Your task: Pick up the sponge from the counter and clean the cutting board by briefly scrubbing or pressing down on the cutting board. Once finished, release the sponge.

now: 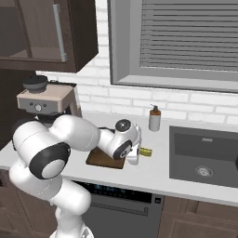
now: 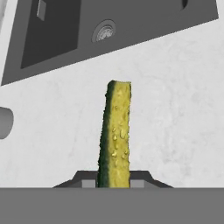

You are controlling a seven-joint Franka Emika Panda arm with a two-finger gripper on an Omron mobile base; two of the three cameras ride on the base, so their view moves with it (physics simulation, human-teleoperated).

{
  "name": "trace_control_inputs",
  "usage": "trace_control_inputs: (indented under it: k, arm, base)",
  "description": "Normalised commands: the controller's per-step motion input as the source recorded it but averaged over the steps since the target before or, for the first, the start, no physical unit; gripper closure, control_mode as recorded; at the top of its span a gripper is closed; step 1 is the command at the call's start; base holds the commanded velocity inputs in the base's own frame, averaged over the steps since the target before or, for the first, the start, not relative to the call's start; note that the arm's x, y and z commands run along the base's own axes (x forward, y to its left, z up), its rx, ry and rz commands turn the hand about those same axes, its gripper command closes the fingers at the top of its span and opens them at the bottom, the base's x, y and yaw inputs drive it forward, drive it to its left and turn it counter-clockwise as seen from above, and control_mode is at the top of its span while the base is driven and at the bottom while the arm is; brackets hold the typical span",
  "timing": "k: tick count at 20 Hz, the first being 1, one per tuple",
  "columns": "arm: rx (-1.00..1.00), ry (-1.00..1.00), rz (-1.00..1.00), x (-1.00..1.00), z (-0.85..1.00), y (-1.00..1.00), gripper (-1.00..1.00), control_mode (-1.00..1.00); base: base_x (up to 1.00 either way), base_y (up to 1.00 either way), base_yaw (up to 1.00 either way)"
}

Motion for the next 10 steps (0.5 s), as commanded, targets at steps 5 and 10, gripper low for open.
trace_control_inputs:
  k: [5, 10]
  arm:
    - [0.00, 0.00, 0.00, 0.05, -0.16, 0.00, -1.00, -1.00]
    - [0.00, 0.00, 0.00, 0.04, -0.11, 0.00, -1.00, -1.00]
  base:
    - [0.00, 0.00, 0.00]
    - [0.00, 0.00, 0.00]
